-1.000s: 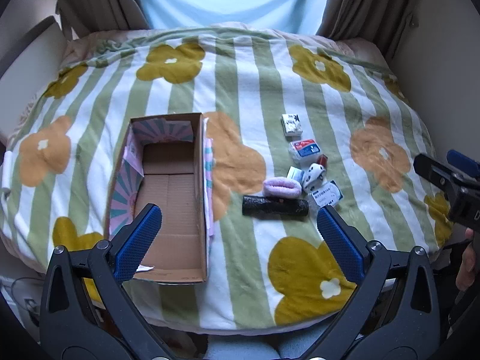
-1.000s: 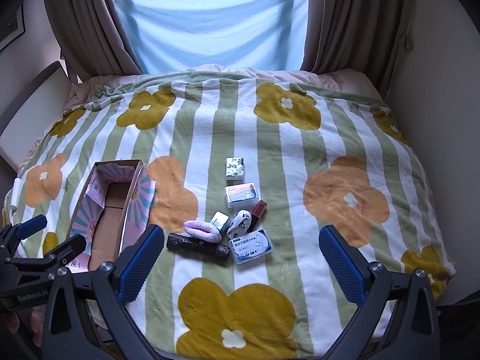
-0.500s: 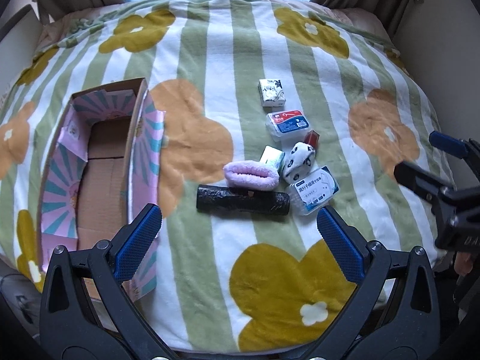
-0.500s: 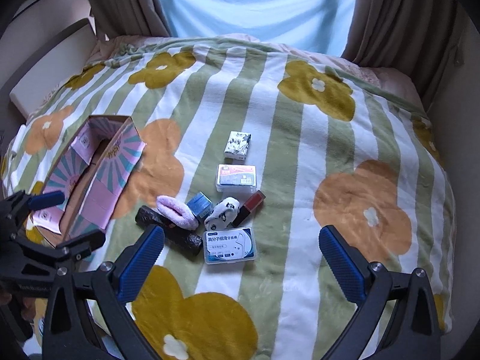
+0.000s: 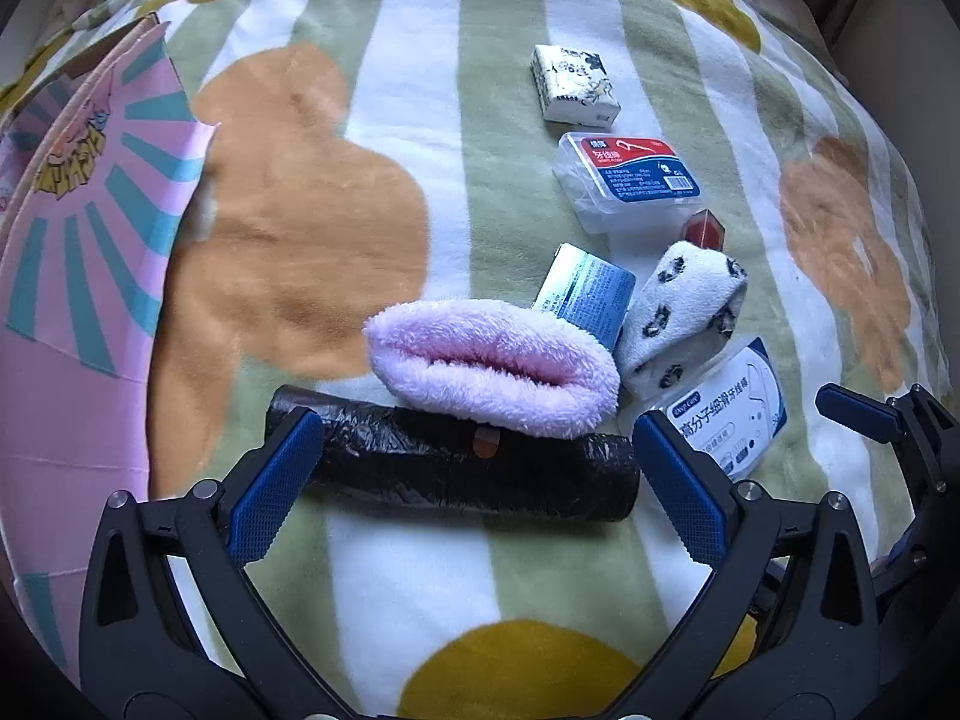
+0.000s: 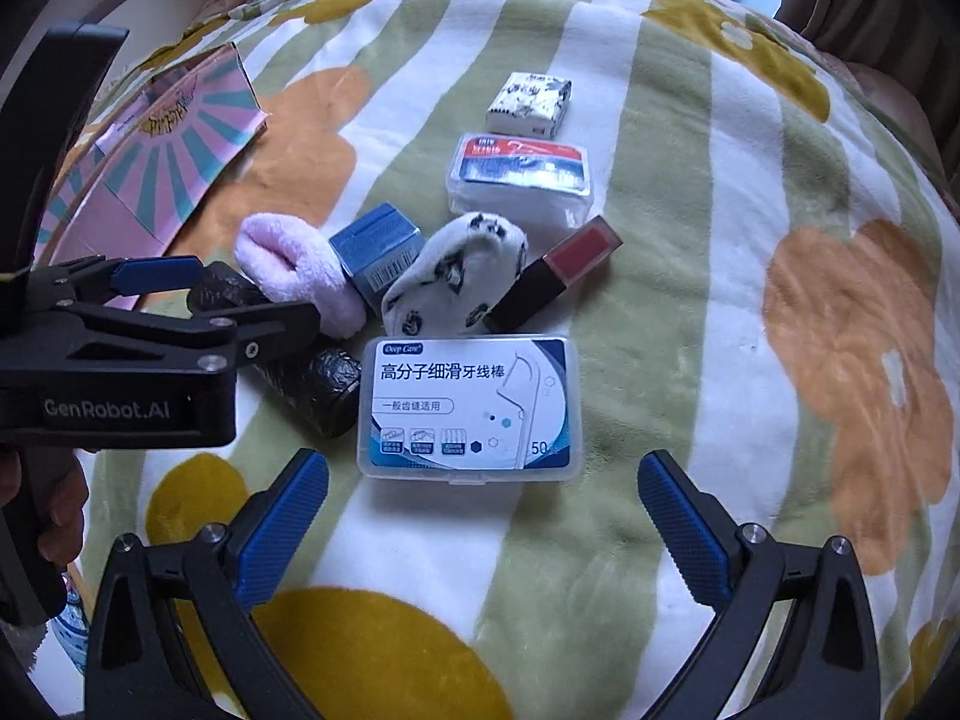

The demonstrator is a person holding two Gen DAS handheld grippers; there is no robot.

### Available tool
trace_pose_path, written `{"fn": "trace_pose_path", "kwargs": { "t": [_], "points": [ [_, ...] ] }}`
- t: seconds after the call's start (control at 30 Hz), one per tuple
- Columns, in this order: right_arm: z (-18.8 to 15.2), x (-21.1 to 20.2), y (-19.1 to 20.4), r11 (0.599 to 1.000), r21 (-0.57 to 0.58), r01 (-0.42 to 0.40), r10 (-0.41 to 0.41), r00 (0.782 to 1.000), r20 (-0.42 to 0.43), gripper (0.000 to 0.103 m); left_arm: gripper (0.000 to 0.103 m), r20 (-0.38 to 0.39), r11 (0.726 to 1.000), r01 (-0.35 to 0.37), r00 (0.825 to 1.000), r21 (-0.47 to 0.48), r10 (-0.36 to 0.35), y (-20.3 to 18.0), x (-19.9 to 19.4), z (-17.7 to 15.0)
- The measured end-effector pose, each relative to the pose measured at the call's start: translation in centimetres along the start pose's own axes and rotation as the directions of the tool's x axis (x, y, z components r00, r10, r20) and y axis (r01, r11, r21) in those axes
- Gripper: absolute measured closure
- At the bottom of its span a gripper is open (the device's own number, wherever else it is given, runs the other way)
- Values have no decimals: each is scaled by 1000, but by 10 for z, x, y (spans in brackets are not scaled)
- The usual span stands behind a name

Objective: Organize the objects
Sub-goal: 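Grasp pink fuzzy ring with left tool while right tool grasps white floss box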

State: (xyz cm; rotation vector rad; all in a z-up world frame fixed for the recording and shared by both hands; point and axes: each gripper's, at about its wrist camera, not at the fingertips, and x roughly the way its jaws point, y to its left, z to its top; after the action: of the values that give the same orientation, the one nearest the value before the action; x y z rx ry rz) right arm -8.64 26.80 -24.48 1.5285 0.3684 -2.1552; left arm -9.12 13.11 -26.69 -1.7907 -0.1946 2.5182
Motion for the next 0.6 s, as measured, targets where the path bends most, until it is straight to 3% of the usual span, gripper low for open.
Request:
{"fn": "trace_pose_path", "kwargs": {
  "t": [0.23, 0.37, 0.47, 0.6],
  "points": [
    [2, 30, 0, 1000, -1, 19, -19, 999, -38, 1, 2, 10, 1000, 13, 1000, 18, -13, 1, 11, 9],
    [4, 37, -2, 1000, 20, 11, -10, 999, -44, 6, 19, -5, 999, 44, 999, 10, -44, 5, 16, 13],
    [5, 39, -5, 999, 35, -14, 16, 999, -39, 16, 32, -10, 996, 84, 996, -3, -84, 7, 17, 14],
    [3, 39, -7, 999, 45, -16, 18, 999, -38, 16, 42, -7, 996, 91, 996, 20, -91, 6, 15, 13]
  ]
}}
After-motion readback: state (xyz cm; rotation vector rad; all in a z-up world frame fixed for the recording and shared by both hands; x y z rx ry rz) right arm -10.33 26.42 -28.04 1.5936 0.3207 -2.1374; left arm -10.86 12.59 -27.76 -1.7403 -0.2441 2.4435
